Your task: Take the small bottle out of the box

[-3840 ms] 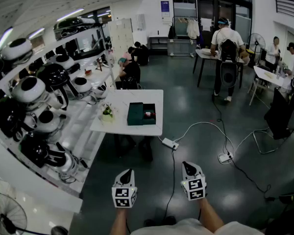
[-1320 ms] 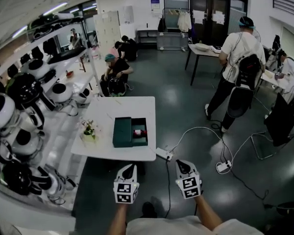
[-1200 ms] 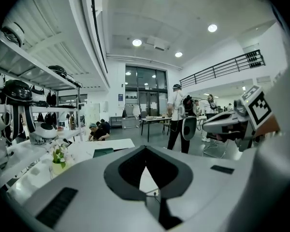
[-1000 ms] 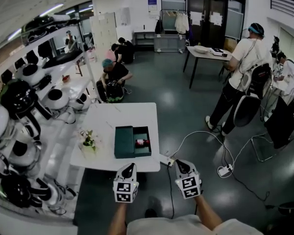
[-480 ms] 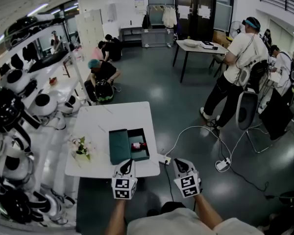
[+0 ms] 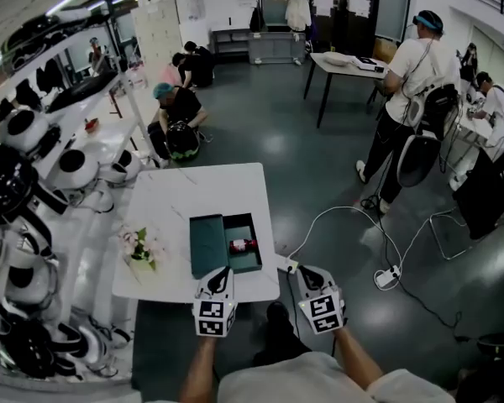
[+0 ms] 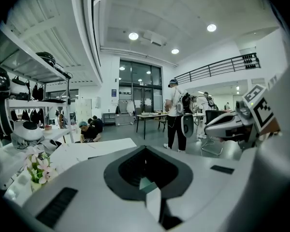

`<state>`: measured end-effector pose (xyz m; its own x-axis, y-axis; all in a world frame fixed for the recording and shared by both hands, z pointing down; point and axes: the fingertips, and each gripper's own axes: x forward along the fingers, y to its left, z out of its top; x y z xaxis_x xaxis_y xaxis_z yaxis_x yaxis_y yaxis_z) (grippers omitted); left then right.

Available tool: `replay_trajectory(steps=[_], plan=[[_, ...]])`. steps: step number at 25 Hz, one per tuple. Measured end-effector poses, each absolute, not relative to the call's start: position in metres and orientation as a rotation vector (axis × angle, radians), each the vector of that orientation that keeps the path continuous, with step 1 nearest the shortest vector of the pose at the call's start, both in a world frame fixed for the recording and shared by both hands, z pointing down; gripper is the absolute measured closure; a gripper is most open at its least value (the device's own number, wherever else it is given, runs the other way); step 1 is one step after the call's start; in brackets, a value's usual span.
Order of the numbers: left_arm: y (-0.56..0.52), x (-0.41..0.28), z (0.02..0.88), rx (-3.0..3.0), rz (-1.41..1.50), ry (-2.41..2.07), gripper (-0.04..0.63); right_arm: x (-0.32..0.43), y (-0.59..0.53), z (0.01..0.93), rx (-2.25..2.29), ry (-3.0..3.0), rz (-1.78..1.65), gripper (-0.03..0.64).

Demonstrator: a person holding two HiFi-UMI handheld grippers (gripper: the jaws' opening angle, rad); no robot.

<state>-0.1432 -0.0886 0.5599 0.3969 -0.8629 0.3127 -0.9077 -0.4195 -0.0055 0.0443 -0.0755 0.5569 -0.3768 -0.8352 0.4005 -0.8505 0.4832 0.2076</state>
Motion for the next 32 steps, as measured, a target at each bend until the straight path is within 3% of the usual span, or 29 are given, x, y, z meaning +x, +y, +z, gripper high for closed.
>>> replay_trajectory(steps=[32], plan=[[-0.287,-0.162,0.589,2.173,0.599,-1.852,0.577,0.022,-0.345,0.586,1.044,-2.474,0.109,0.595]])
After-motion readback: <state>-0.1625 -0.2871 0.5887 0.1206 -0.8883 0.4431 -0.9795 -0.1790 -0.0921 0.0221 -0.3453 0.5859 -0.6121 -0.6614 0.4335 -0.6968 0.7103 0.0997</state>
